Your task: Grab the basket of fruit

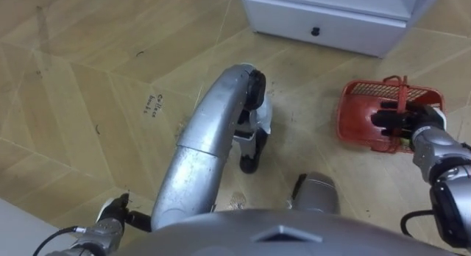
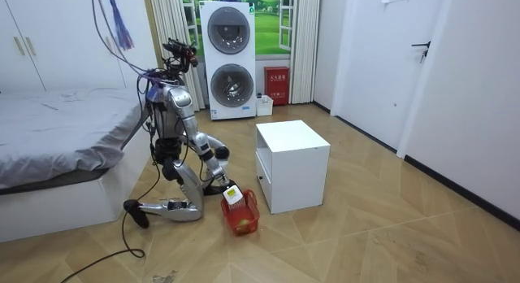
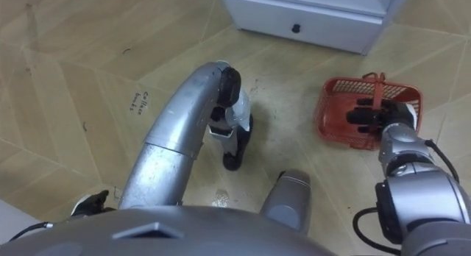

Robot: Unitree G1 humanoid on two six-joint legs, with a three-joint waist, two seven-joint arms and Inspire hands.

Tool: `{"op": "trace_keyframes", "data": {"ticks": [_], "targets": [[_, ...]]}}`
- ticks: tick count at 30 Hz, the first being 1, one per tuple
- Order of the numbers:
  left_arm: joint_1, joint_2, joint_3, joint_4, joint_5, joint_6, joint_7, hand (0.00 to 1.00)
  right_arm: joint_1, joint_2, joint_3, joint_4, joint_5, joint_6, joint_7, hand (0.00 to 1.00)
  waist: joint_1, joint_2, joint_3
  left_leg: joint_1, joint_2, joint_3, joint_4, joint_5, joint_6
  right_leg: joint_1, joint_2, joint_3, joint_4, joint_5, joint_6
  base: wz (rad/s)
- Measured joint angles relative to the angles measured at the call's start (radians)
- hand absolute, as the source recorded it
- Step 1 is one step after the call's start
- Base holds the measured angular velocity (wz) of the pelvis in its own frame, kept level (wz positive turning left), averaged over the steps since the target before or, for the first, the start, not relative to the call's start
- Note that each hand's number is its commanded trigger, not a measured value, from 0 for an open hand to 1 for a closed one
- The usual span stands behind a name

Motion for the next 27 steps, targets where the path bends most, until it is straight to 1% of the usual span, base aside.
{"op": "trace_keyframes", "data": {"ticks": [5,14,16,17,20,22,25,26,27], "targets": [[-0.018,0.0,0.0,0.001,0.0,0.005,0.0,0.0,-0.001,0.004,0.036,-0.023,-0.023,0.0,0.002,1.0,0.002,-0.006,0.0001,0.0,0.004,-0.005,0.006,0.0,0.001,0.002,0.007,0.0,0.004,0.0,0.001,-0.01],[-0.029,-0.001,0.0,0.002,0.0,0.006,0.0,0.0,-0.002,0.009,0.043,-0.022,-0.031,0.0,0.011,1.0,0.001,-0.011,-0.0027,0.0,0.003,-0.007,0.01,0.002,0.004,0.007,0.01,-0.002,0.005,-0.001,0.002,0.0],[-0.032,-0.001,0.0,0.002,0.001,0.006,-0.001,0.0,-0.002,0.009,0.043,-0.022,-0.048,0.0,0.011,1.0,0.001,-0.017,-0.0002,0.0,0.003,-0.008,0.011,0.003,0.005,0.008,0.009,-0.001,0.005,-0.001,0.002,0.0],[-0.034,0.0,0.0,0.002,0.001,0.006,-0.001,0.0,-0.002,0.009,0.043,-0.021,-0.061,0.0,0.011,1.0,0.0,-0.016,-0.0009,0.005,0.002,-0.008,0.011,0.003,0.005,0.012,0.009,0.0,0.005,-0.001,0.002,0.0],[-0.038,0.0,0.001,0.0,0.007,0.005,-0.001,0.0,-0.002,0.008,0.043,-0.022,-0.069,0.0,0.012,1.0,-0.002,-0.024,0.0014,0.016,0.0,-0.009,0.011,0.003,0.005,0.027,0.01,0.001,0.003,-0.001,0.001,0.0],[-0.039,0.0,0.005,-0.001,0.012,0.005,-0.002,0.0,-0.002,0.009,0.043,-0.023,-0.07,0.0,0.011,1.0,-0.002,-0.03,0.004,0.025,0.0,-0.012,0.012,0.003,0.005,0.038,0.012,0.004,0.002,0.0,0.0,0.0],[-0.051,0.001,0.014,-0.003,0.012,0.006,-0.003,0.0,-0.002,0.008,0.041,-0.055,-0.1,0.0,0.01,1.0,-0.006,-0.041,0.0044,0.032,-0.003,-0.021,0.017,0.002,0.005,0.06,0.021,0.003,-0.001,-0.001,-0.003,0.01],[-0.061,0.001,0.017,-0.002,0.01,0.007,-0.004,0.0,-0.003,0.006,0.041,-0.079,-0.101,0.0,0.007,1.0,-0.011,-0.044,0.005,0.034,-0.006,-0.026,0.021,0.002,0.004,0.069,0.026,-0.005,-0.004,-0.001,-0.005,0.0],[-0.074,0.001,0.024,-0.001,0.011,0.01,-0.004,0.0,-0.005,0.007,0.041,-0.105,-0.106,0.0,-0.001,1.0,-0.011,-0.054,0.0082,0.039,-0.007,-0.028,0.023,0.002,0.005,0.077,0.028,-0.005,-0.004,-0.004,-0.011,0.0]]}}
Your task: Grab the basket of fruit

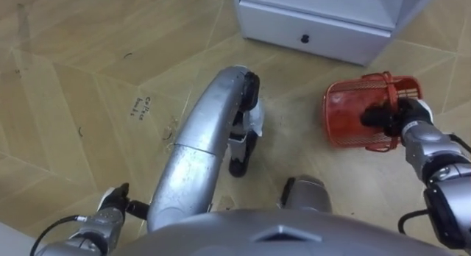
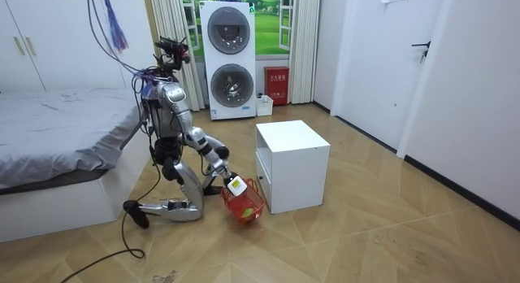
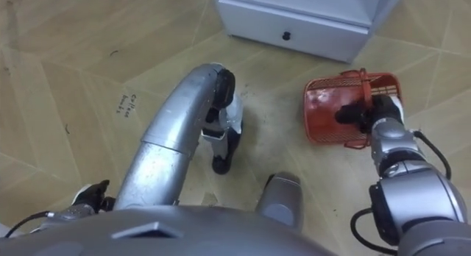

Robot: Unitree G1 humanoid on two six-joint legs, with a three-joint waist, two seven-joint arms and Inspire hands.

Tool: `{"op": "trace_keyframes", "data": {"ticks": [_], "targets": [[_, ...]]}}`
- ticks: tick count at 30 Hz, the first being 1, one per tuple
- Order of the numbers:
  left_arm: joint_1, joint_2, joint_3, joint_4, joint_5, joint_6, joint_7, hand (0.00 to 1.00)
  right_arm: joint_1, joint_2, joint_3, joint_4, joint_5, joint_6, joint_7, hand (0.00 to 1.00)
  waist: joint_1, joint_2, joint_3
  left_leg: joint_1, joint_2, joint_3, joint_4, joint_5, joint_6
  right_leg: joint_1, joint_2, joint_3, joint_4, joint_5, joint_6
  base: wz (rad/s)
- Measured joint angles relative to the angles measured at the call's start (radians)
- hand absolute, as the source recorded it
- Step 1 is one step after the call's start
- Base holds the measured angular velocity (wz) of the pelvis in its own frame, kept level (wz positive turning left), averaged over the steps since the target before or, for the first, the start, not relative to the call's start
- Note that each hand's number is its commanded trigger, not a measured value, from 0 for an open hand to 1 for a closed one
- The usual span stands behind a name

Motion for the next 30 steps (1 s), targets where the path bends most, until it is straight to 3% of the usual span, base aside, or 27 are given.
{"op": "trace_keyframes", "data": {"ticks": [4,7,8,10,11,13,14,15,16,18,19,21,23,25,26,28,30], "targets": [[-0.05,0.008,0.024,0.0,0.001,0.004,0.005,0.0,-0.013,0.026,0.0,-0.098,-0.049,0.0,-0.029,1.0,-0.014,-0.014,0.0033,0.004,-0.001,-0.018,0.016,-0.003,0.006,0.024,0.02,-0.017,-0.007,0.0,0.0,0.02],[-0.091,0.01,0.038,-0.009,0.001,0.01,0.019,0.0,-0.033,0.042,0.001,-0.182,-0.064,0.0,-0.047,1.0,-0.022,-0.022,0.0008,0.002,0.004,-0.034,0.024,-0.009,0.02,0.033,0.067,-0.014,-0.042,-0.017,0.01,0.0],[-0.096,0.009,0.038,-0.032,0.001,0.012,0.032,0.0,-0.039,0.042,0.002,-0.206,-0.071,0.0,-0.055,1.0,-0.021,-0.02,0.0,0.009,0.006,-0.04,0.008,-0.007,0.025,0.029,0.097,0.003,-0.074,-0.019,0.014,-0.07],[-0.099,0.001,0.043,-0.056,0.002,0.013,0.056,0.0,-0.041,0.043,0.002,-0.229,-0.073,0.001,-0.068,1.0,-0.018,-0.006,-0.0021,0.048,0.013,-0.053,-0.056,-0.003,0.037,0.032,0.14,0.023,-0.182,-0.018,0.013,-0.22],[-0.095,-0.009,0.045,-0.061,0.001,0.02,0.069,0.0,-0.041,0.044,0.003,-0.245,-0.072,0.006,-0.072,1.0,-0.01,0.011,-0.01,0.088,0.025,-0.067,-0.13,0.004,0.042,0.034,0.159,0.036,-0.299,-0.016,0.013,-0.5],[-0.072,-0.01,0.063,-0.066,0.003,0.028,0.08,0.0,-0.04,0.055,0.004,-0.298,-0.075,0.024,-0.075,1.0,-0.011,0.019,-0.0124,0.173,0.036,-0.072,-0.281,0.03,0.044,0.063,0.156,0.05,-0.515,-0.009,0.016,-0.57],[-0.045,-0.01,0.087,-0.068,0.009,0.03,0.086,0.0,-0.034,0.06,0.002,-0.337,-0.089,0.032,-0.076,1.0,-0.019,0.021,-0.0149,0.242,0.032,-0.071,-0.398,0.054,0.045,0.104,0.149,0.05,-0.685,0.015,0.016,-0.4],[-0.021,-0.01,0.111,-0.073,0.011,0.03,0.099,0.0,-0.013,0.06,-0.002,-0.389,-0.122,0.037,-0.082,1.0,-0.029,0.021,-0.0183,0.313,0.018,-0.071,-0.513,0.082,0.048,0.147,0.137,0.049,-0.834,0.067,0.025,-0.32],[-0.009,-0.01,0.12,-0.079,0.012,0.031,0.105,0.0,0.001,0.059,-0.008,-0.416,-0.137,0.038,-0.086,1.0,-0.032,0.022,-0.0219,0.349,0.016,-0.07,-0.564,0.094,0.052,0.167,0.135,0.05,-0.9,0.105,0.027,-0.23],[0.058,-0.007,0.165,-0.125,0.036,0.03,0.131,0.0,0.082,0.061,-0.02,-0.548,-0.226,0.047,-0.099,1.0,-0.032,0.02,-0.0355,0.49,0.009,-0.062,-0.742,0.125,0.064,0.241,0.123,0.061,-1.102,0.29,0.034,-0.27],[0.071,-0.006,0.169,-0.135,0.04,0.03,0.136,0.0,0.107,0.061,-0.019,-0.583,-0.242,0.05,-0.099,1.0,-0.033,0.02,-0.0374,0.523,0.006,-0.063,-0.775,0.129,0.066,0.259,0.122,0.062,-1.134,0.341,0.037,-0.26],[0.101,-0.001,0.176,-0.15,0.043,0.033,0.153,0.0,0.211,0.075,-0.019,-0.689,-0.312,0.064,-0.101,1.0,-0.037,0.02,-0.0403,0.649,0.001,-0.064,-0.888,0.133,0.073,0.288,0.12,0.079,-1.185,0.565,0.049,-0.24],[0.114,-0.001,0.183,-0.156,0.06,0.036,0.167,0.0,0.256,0.101,-0.024,-0.748,-0.344,0.065,-0.101,1.0,-0.05,0.022,-0.0423,0.739,0.0,-0.066,-0.961,0.134,0.075,0.271,0.124,0.082,-1.16,0.676,0.074,-0.32],[0.112,-0.006,0.195,-0.157,0.067,0.043,0.189,0.0,0.277,0.127,-0.038,-0.809,-0.351,0.067,-0.098,1.0,-0.068,0.028,-0.0439,0.821,0.002,-0.07,-1.026,0.138,0.074,0.193,0.137,0.074,-1.053,0.664,0.06,-0.26],[0.111,-0.01,0.194,-0.163,0.066,0.047,0.201,0.0,0.284,0.128,-0.038,-0.849,-0.357,0.067,-0.086,1.0,-0.086,0.036,-0.048,0.879,0.002,-0.073,-1.068,0.144,0.071,0.129,0.14,0.051,-0.975,0.597,0.04,-0.11],[0.11,-0.02,0.194,-0.175,0.062,0.053,0.22,0.0,0.3,0.129,-0.037,-0.902,-0.392,0.067,-0.074,1.0,-0.101,0.059,-0.0533,0.997,0.015,-0.086,-1.157,0.158,0.061,0.054,0.139,0.014,-0.985,0.457,0.039,-0.13],[0.112,-0.027,0.195,-0.193,0.042,0.046,0.228,0.0,0.302,0.134,-0.034,-0.932,-0.393,0.067,-0.061,1.0,-0.091,0.08,-0.0556,1.071,0.047,-0.086,-1.223,0.171,0.044,0.018,0.138,-0.014,-1.121,0.398,0.033,-0.28]]}}
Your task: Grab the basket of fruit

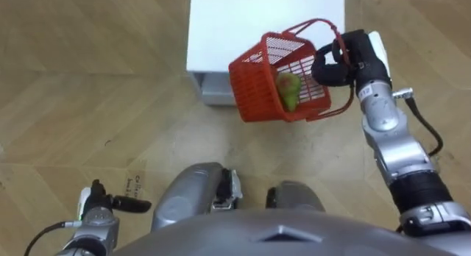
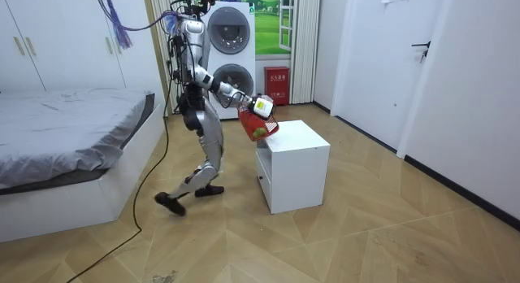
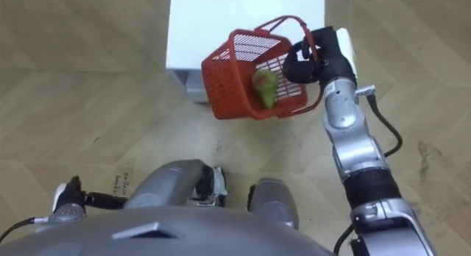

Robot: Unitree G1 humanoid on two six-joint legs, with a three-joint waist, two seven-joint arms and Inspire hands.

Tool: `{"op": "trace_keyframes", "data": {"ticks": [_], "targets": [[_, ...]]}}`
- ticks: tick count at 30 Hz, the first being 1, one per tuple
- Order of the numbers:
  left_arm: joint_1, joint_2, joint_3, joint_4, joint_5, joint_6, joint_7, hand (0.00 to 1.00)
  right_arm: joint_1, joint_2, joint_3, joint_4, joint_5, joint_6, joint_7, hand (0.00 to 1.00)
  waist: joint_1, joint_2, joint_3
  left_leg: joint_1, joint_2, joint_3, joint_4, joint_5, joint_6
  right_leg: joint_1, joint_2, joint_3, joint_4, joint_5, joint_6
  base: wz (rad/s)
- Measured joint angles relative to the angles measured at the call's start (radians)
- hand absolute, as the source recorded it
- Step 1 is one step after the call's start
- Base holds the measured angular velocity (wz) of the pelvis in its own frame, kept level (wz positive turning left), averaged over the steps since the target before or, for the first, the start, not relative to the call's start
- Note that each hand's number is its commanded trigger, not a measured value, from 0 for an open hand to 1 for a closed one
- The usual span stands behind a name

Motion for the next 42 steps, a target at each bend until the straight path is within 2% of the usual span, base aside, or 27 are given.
{"op": "trace_keyframes", "data": {"ticks": [1,2,3,4,5,6,7,8,9,10,11,13,14,15,17,19,21,26,29,31,34,37,38,39,40,41,42], "targets": [[0.0,-0.001,0.0,0.0,-0.002,-0.003,0.001,0.0,0.001,0.003,0.0,-0.013,-0.001,0.0,0.005,1.0,0.006,0.002,-0.0004,0.021,0.01,0.004,-0.023,0.006,-0.006,-0.007,-0.003,-0.011,-0.061,-0.009,-0.004,-0.43],[0.001,-0.001,0.001,-0.01,-0.003,-0.008,0.005,0.0,0.003,0.004,0.003,-0.043,-0.001,0.0,0.01,1.0,0.018,0.001,-0.001,0.055,0.025,0.012,-0.059,0.015,-0.017,-0.012,-0.005,-0.024,-0.206,-0.016,-0.008,-0.34],[0.003,-0.004,0.003,-0.016,-0.003,-0.008,0.01,0.0,0.009,0.003,0.003,-0.073,-0.003,0.0,0.011,1.0,0.02,-0.003,-0.0069,0.071,0.037,0.014,-0.071,0.021,-0.027,0.006,0.001,-0.036,-0.326,-0.021,-0.016,-0.33],[0.003,-0.006,0.004,-0.016,-0.002,-0.008,0.013,0.0,0.011,0.003,0.004,-0.084,-0.001,0.0,0.011,1.0,0.021,-0.007,-0.0118,0.08,0.043,0.016,-0.084,0.026,-0.036,0.031,0.012,-0.037,-0.377,-0.022,-0.02,-0.43],[0.003,-0.01,0.005,-0.016,0.001,-0.01,0.014,0.0,0.005,0.002,0.005,-0.1,0.007,0.0,0.01,1.0,0.041,-0.01,-0.0128,0.094,0.059,0.018,-0.108,0.035,-0.05,0.081,0.035,-0.048,-0.471,-0.014,-0.033,-0.52],[0.005,-0.012,0.01,-0.015,0.002,-0.009,0.013,0.0,0.004,-0.001,0.012,-0.117,0.016,-0.001,0.007,1.0,0.046,-0.007,-0.0108,0.099,0.079,0.022,-0.107,0.039,-0.058,0.14,0.057,-0.066,-0.569,0.007,-0.058,-0.41],[0.006,-0.011,0.012,-0.014,0.001,-0.009,0.013,0.0,0.005,-0.001,0.017,-0.12,0.022,-0.001,0.005,1.0,0.04,-0.006,-0.0085,0.092,0.08,0.022,-0.091,0.042,-0.063,0.172,0.066,-0.054,-0.615,0.016,-0.061,0.07],[0.008,-0.012,0.02,-0.016,0.001,-0.01,0.01,0.0,0.008,-0.004,0.018,-0.123,0.044,0.0,0.004,1.0,0.025,-0.018,-0.0061,0.081,0.076,0.006,-0.108,0.051,-0.08,0.222,0.07,-0.003,-0.68,0.02,-0.06,0.34],[0.007,-0.016,0.021,-0.027,0.002,-0.01,0.0,0.0,0.007,-0.013,0.013,-0.129,0.063,0.001,0.005,1.0,0.015,-0.017,-0.0078,0.072,0.079,0.011,-0.165,0.081,-0.063,0.237,0.075,0.003,-0.7,0.022,-0.054,0.3],[0.008,-0.016,0.022,-0.029,0.002,-0.01,-0.003,0.0,0.008,-0.013,0.013,-0.133,0.07,0.003,0.006,1.0,0.017,-0.021,-0.011,0.084,0.081,0.022,-0.17,0.086,-0.06,0.239,0.074,0.004,-0.705,0.025,-0.049,0.07],[0.007,-0.018,0.022,-0.029,0.004,-0.01,-0.008,0.0,0.008,-0.01,0.012,-0.158,0.07,0.014,0.011,1.0,0.022,-0.021,-0.0107,0.102,0.081,0.028,-0.186,0.094,-0.057,0.246,0.077,0.004,-0.721,0.039,-0.04,-0.21],[0.012,-0.02,0.041,-0.018,0.009,-0.008,-0.016,0.0,0.014,-0.002,0.013,-0.201,0.065,0.014,0.021,1.0,0.042,-0.017,-0.0093,0.151,0.079,0.017,-0.225,0.097,-0.056,0.258,0.089,-0.012,-0.741,0.049,-0.04,-0.47],[0.017,-0.019,0.059,-0.019,0.009,-0.008,-0.019,0.0,0.012,-0.002,0.012,-0.234,0.064,0.014,0.025,1.0,0.06,-0.015,-0.0083,0.172,0.078,-0.02,-0.243,0.097,-0.057,0.254,0.107,-0.009,-0.792,0.058,-0.046,-0.51],[0.022,-0.021,0.072,-0.019,0.01,-0.008,-0.021,0.0,0.015,-0.004,0.013,-0.275,0.058,0.014,0.025,1.0,0.061,-0.005,-0.0043,0.181,0.078,-0.066,-0.251,0.101,-0.064,0.25,0.126,-0.011,-0.844,0.12,-0.067,-0.31],[0.038,-0.02,0.074,-0.02,0.01,-0.011,-0.023,0.0,0.017,-0.004,0.015,-0.319,0.047,0.012,0.021,1.0,0.046,0.002,-0.0077,0.214,0.077,-0.088,-0.296,0.112,-0.075,0.288,0.121,-0.049,-0.86,0.143,-0.071,0.07],[0.046,-0.02,0.077,-0.021,0.01,-0.011,-0.023,0.0,0.012,-0.004,0.017,-0.325,0.047,0.002,0.009,1.0,0.036,0.003,-0.0075,0.238,0.078,-0.083,-0.322,0.114,-0.076,0.318,0.122,-0.059,-0.875,0.143,-0.071,0.17],[0.049,-0.024,0.076,-0.032,0.013,-0.012,-0.024,0.0,0.003,0.0,0.019,-0.325,0.046,-0.002,0.004,1.0,0.044,-0.001,-0.0088,0.264,0.076,-0.087,-0.361,0.127,-0.077,0.329,0.123,-0.069,-0.886,0.143,-0.071,0.16],[0.056,-0.032,0.076,-0.036,0.02,-0.012,-0.019,0.0,-0.001,0.002,0.041,-0.316,0.033,-0.002,0.009,1.0,0.048,-0.001,-0.0086,0.265,0.074,-0.115,-0.366,0.128,-0.077,0.332,0.126,-0.113,-0.887,0.143,-0.071,0.12],[0.056,-0.032,0.076,-0.036,0.025,-0.012,-0.018,0.0,-0.002,0.007,0.042,-0.298,0.011,-0.002,0.012,1.0,0.061,-0.001,-0.0085,0.266,0.074,-0.121,-0.37,0.128,-0.077,0.332,0.124,-0.124,-0.887,0.143,-0.071,0.06],[0.056,-0.031,0.076,-0.036,0.03,-0.012,-0.018,0.0,-0.018,0.008,0.042,-0.255,0.017,-0.01,0.012,1.0,0.065,-0.004,-0.007,0.265,0.075,-0.123,-0.37,0.128,-0.077,0.333,0.121,-0.147,-0.888,0.143,-0.071,0.0],[0.057,-0.031,0.076,-0.032,0.046,-0.012,-0.024,0.0,-0.05,0.008,0.043,-0.157,0.055,-0.01,0.004,1.0,0.076,-0.01,-0.0037,0.264,0.075,-0.125,-0.371,0.127,-0.077,0.332,0.12,-0.157,-0.887,0.143,-0.071,0.01],[0.069,-0.031,0.077,-0.021,0.048,-0.008,-0.024,0.0,-0.069,0.011,0.045,-0.093,0.106,-0.008,0.003,1.0,0.078,-0.015,-0.0005,0.254,0.073,-0.125,-0.363,0.127,-0.077,0.331,0.117,-0.161,-0.888,0.143,-0.071,0.08],[0.065,-0.029,0.078,-0.007,0.069,-0.002,-0.023,0.0,-0.084,0.017,0.045,-0.072,0.114,-0.008,-0.008,1.0,0.075,-0.026,0.0044,0.224,0.066,-0.116,-0.319,0.127,-0.077,0.33,0.107,-0.16,-0.891,0.144,-0.073,0.29],[0.063,-0.025,0.075,-0.001,0.092,0.005,-0.024,0.0,-0.102,0.029,0.049,-0.051,0.128,-0.006,-0.024,1.0,0.071,-0.052,0.0197,0.135,0.047,-0.092,-0.193,0.106,-0.091,0.338,0.081,-0.105,-0.901,0.147,-0.076,0.4],[0.063,-0.024,0.071,0.002,0.111,0.009,-0.024,0.0,-0.109,0.037,0.056,-0.039,0.132,-0.005,-0.03,1.0,0.069,-0.06,0.0193,0.094,0.039,-0.084,-0.209,0.104,-0.101,0.337,0.072,-0.075,-0.906,0.146,-0.075,0.7],[0.054,-0.024,0.051,0.002,0.138,0.017,-0.027,0.0,-0.125,0.027,0.049,-0.003,0.138,-0.005,-0.044,1.0,0.071,-0.05,0.0139,0.017,0.054,-0.078,-0.31,0.182,-0.096,0.321,0.078,-0.072,-0.895,0.136,-0.06,0.54],[0.053,-0.012,0.038,0.014,0.169,0.018,-0.03,0.0,-0.137,0.034,0.043,0.05,0.135,0.004,-0.048,1.0,0.102,-0.072,0.0112,0.001,0.059,-0.026,-0.29,0.234,-0.056,0.304,0.065,-0.08,-0.873,0.109,-0.027,0.43]]}}
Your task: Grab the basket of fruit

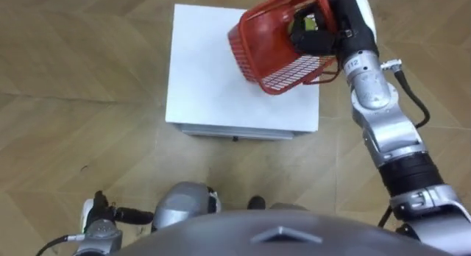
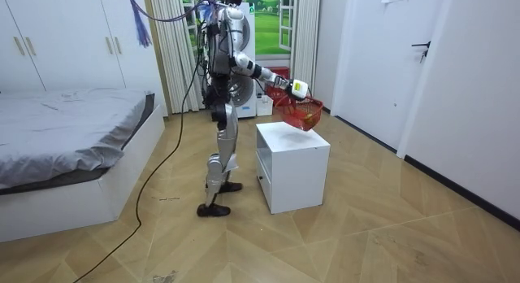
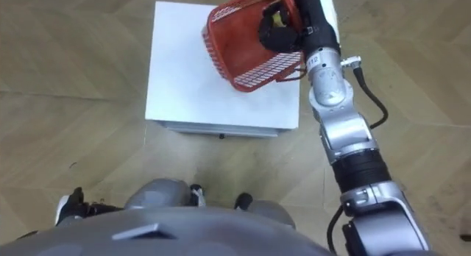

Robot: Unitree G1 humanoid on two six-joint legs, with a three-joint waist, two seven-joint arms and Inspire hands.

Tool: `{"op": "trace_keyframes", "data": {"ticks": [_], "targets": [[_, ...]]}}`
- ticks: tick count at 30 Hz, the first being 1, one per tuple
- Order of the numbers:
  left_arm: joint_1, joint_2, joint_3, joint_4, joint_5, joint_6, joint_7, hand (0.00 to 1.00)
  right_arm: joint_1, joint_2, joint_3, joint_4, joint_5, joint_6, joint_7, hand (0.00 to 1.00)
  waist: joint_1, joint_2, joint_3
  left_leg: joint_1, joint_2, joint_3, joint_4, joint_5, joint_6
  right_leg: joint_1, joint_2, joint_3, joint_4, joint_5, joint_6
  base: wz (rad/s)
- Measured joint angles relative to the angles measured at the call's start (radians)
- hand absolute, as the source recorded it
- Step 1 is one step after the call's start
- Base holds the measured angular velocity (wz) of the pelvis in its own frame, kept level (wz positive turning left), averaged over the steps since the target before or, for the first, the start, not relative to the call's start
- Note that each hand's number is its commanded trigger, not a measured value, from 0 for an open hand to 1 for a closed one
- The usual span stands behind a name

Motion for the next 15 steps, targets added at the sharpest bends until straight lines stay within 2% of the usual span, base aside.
{"op": "trace_keyframes", "data": {"ticks": [1,2,3,5,6,9,11,15], "targets": [[0.0,-0.003,-0.001,0.02,0.005,0.0,-0.006,0.0,-0.006,0.008,0.002,0.017,-0.012,0.009,0.005,1.0,0.025,0.004,0.0012,0.0,0.001,-0.007,0.002,0.0,0.001,-0.014,-0.001,-0.05,0.008,-0.002,0.014,0.03],[0.0,-0.004,-0.001,0.028,0.005,0.004,-0.011,0.0,-0.01,0.008,0.004,0.021,-0.013,0.009,0.007,1.0,0.035,0.009,0.0035,0.001,0.001,-0.014,0.003,0.0,0.001,-0.019,-0.001,-0.071,0.005,-0.002,0.015,0.0],[0.0,-0.005,-0.001,0.033,0.006,0.021,-0.022,0.0,-0.017,0.007,0.006,0.022,-0.015,0.008,0.008,1.0,0.053,0.021,0.0079,0.001,0.001,-0.027,0.004,0.0,0.001,-0.038,0.002,-0.102,0.001,0.001,0.012,0.03],[0.003,-0.002,0.001,0.032,0.006,0.044,-0.027,0.0,-0.028,0.006,0.006,0.029,-0.014,0.008,0.008,1.0,0.056,0.034,0.0092,0.002,-0.008,-0.03,0.003,-0.002,0.002,-0.071,-0.004,-0.134,-0.015,0.026,0.003,0.24],[0.008,-0.002,0.003,0.032,0.007,0.049,-0.034,0.0,-0.029,0.006,0.006,0.037,-0.011,0.008,0.008,1.0,0.057,0.043,0.005,0.002,-0.014,-0.035,0.003,-0.002,0.002,-0.067,-0.011,-0.155,-0.005,0.022,-0.002,0.23],[0.013,-0.006,0.003,0.032,0.012,0.052,-0.043,0.0,-0.059,0.003,0.011,0.115,0.001,0.005,0.008,1.0,0.058,0.066,0.0045,0.001,-0.015,-0.036,0.0,-0.002,0.002,-0.068,-0.013,-0.175,0.007,0.012,-0.013,0.03],[0.015,-0.006,0.008,0.032,0.019,0.056,-0.043,0.0,-0.058,0.001,0.013,0.151,0.018,0.006,0.008,1.0,0.057,0.068,0.0046,-0.001,-0.014,-0.037,-0.002,-0.002,0.002,-0.074,-0.013,-0.179,0.018,0.004,-0.023,0.0],[0.015,-0.008,0.005,0.032,0.024,0.063,-0.064,0.0,-0.056,-0.004,0.014,0.201,0.03,0.006,0.028,1.0,0.051,0.07,0.0037,-0.007,-0.011,-0.045,0.013,-0.004,0.004,-0.089,-0.015,-0.208,0.059,-0.004,-0.025,0.0]]}}
